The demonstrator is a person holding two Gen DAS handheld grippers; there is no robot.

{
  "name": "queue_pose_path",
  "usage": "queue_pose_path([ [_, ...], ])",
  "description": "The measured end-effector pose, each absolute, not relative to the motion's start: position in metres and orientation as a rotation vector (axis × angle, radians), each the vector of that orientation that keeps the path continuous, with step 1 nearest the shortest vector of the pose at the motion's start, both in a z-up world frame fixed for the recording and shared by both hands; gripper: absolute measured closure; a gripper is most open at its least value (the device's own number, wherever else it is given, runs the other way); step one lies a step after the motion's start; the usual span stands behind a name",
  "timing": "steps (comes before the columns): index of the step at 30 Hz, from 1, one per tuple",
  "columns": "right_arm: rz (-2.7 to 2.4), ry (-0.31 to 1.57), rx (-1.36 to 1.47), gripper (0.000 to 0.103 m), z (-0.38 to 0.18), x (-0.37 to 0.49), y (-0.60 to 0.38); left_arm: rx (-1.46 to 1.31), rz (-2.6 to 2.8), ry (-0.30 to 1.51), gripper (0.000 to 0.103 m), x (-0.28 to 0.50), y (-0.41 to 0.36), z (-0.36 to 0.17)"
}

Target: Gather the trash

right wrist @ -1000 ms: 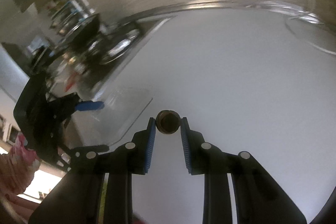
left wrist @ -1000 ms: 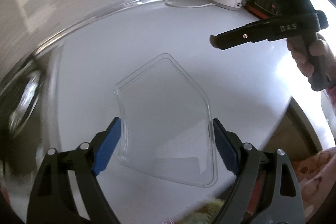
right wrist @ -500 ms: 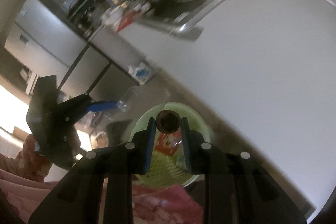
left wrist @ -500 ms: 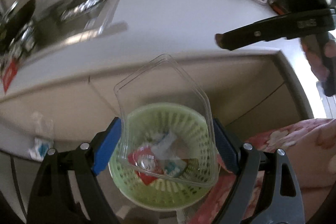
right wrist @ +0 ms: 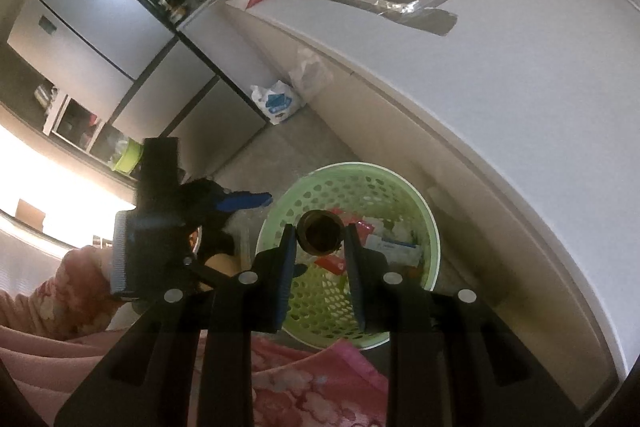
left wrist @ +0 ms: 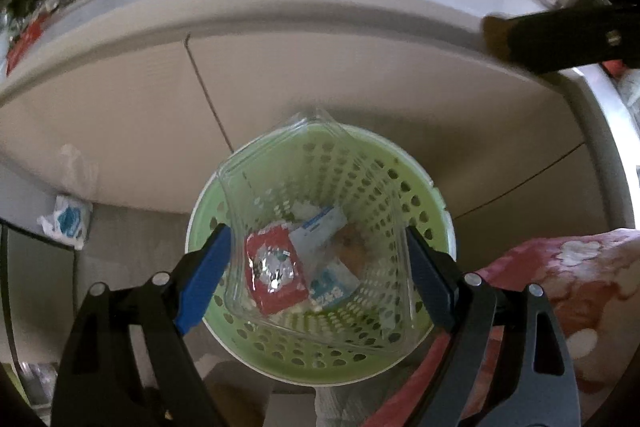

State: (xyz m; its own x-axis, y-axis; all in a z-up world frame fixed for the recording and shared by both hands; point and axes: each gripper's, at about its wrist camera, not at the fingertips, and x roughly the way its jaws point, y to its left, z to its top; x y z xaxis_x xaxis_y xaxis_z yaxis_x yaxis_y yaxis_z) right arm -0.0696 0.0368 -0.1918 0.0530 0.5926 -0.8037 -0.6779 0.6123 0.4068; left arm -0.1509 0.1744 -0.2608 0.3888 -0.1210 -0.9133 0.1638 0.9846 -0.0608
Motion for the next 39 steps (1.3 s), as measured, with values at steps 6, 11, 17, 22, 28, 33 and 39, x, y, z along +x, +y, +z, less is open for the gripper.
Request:
queue_pose_path([
  [6,0.962,1.182,-0.111,0.078,-0.196,-0.068,0.044,-0.003,-0.146,1.188,0.021,-0.151,0.182,-0.27],
  [11,0.957,1.191,-0.157,0.078,-0.205,-0.068,0.051,-0.029,-0.087,1.173,0.015,-0.155,0.193,-0.255],
  [17,0.98,1.208,-0.254,0.078,-0.232,-0.074,0.07,-0.054,0.033,1.112,0.008,-0.167,0.219,-0.225],
  [22,0.973,1.267,-0.326,0.043,-0.266,-0.078,0.088,-0.038,0.104,1.118,0.008,-0.17,0.233,-0.219],
  [28,0.913,1.292,-0.322,0.027,-0.273,-0.076,0.082,-0.062,0.119,1.132,0.008,-0.166,0.23,-0.219],
  [33,0.801,1.224,-0.23,0.011,-0.232,-0.057,0.051,-0.052,0.116,1.071,0.008,-0.144,0.206,-0.19],
  [39,0.571,1.08,-0.127,0.003,-0.165,-0.024,-0.023,-0.001,0.074,0.923,0.008,-0.096,0.156,-0.126],
])
